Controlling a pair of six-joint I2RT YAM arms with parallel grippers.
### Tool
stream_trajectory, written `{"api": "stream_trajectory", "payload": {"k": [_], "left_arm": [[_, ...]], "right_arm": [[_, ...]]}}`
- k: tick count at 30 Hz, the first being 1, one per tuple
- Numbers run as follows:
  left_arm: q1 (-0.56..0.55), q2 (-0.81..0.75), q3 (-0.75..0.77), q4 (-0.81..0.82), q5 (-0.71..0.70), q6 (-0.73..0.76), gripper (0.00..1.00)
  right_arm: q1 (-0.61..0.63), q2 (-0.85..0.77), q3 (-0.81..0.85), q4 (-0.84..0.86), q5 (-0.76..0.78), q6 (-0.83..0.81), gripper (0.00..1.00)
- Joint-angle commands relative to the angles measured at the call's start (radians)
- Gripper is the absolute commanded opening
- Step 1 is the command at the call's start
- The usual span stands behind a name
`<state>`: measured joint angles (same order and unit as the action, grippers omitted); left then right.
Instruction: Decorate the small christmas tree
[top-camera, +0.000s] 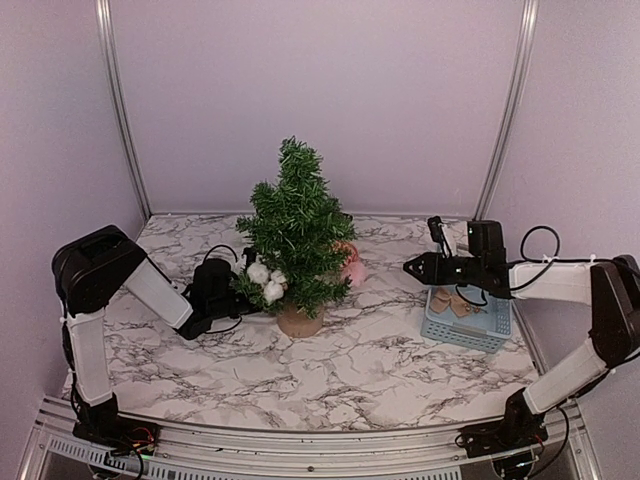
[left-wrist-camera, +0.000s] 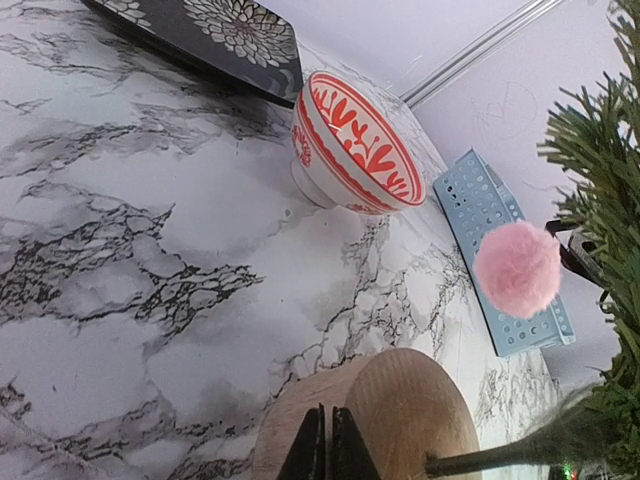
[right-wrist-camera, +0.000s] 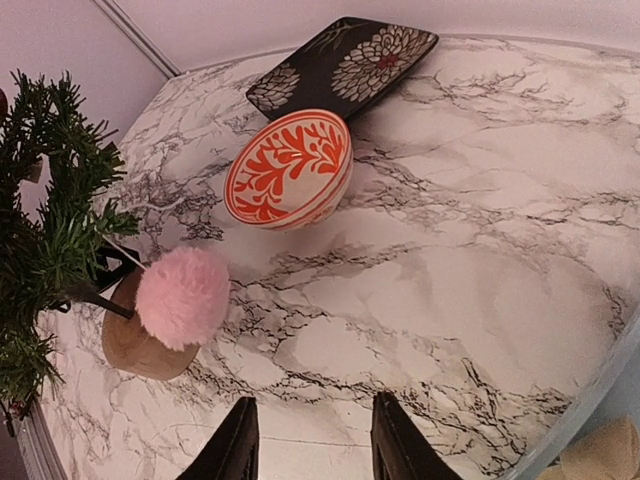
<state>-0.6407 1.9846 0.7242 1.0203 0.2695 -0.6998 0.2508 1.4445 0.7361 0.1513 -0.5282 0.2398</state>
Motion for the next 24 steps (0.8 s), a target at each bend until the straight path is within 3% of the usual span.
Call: {"api": "stream_trajectory", "payload": {"k": [1,8,12,19,24], "left_arm": [[0.019,0.047,0.075,-0.082,0.084,0.066,0.03],[0.05,0.05,0.119,-0.121,0.111,0.092,0.1],[0.074,-0.007,0.097,-0.142,0.091,0.109,0.23],[0.125,-0.086,0.045,-0.184,0.063,0.103,0.45],[0.133,-0.116,0.021,-0.19,0.07,0.109,0.51]], "right_arm": [[0.02,0.021,0.003,0.05,-0.039,0.014,0.38],[0.022,-0.024,0.042,-0.059,0.011,-0.045,0.37],[0.014,-0.082,0.07,-0.195,0.105,-0.091,0.37],[-0.139,-0.212,0.035,-0.403,0.176,-0.092,0.35],[-0.201,-0.187,0.036,-0.477,0.285,-0.109,0.34]]}}
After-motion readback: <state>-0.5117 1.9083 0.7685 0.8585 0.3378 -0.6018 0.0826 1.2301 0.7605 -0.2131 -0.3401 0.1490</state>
